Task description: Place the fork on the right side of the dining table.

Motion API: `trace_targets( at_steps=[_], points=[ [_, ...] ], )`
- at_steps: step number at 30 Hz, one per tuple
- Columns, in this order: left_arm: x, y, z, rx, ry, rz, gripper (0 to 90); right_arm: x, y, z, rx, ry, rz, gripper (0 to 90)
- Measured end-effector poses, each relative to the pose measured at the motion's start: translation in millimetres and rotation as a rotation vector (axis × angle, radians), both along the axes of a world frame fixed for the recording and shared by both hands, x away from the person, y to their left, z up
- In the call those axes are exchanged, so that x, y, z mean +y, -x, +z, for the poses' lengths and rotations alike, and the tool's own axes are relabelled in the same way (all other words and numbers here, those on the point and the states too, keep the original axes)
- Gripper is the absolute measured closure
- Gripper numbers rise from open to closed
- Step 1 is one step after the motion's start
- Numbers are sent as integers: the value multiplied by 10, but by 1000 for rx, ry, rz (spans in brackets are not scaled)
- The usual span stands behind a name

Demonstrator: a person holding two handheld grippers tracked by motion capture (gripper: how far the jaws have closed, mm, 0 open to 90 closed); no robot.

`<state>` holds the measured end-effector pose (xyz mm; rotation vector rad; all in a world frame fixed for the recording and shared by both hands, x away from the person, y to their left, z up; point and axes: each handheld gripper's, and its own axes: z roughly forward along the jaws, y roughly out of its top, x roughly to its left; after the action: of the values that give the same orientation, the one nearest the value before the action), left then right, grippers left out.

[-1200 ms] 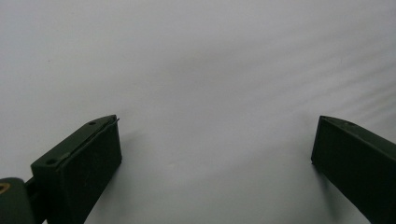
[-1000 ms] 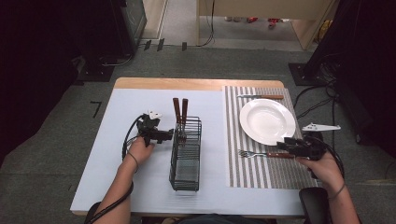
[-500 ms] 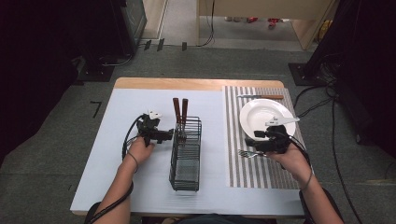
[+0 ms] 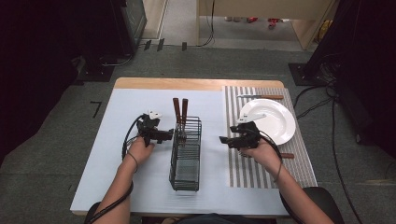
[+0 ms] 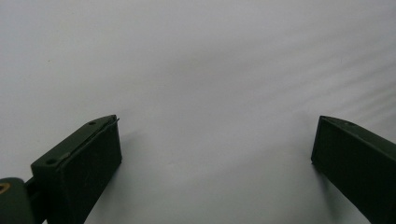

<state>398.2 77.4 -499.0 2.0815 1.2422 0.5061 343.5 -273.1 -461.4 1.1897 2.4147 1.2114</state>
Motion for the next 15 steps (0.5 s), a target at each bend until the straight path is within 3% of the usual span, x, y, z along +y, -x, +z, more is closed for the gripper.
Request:
trace_targets(
  at_steps=[7, 15],
  points=[
    [0, -1, -1, -1, 1, 0, 17, 296, -46, -115, 9, 27, 54, 291],
    [1, -1, -1, -1, 1, 0, 17, 400, -30, -177, 24, 42, 90, 266]
  ],
)
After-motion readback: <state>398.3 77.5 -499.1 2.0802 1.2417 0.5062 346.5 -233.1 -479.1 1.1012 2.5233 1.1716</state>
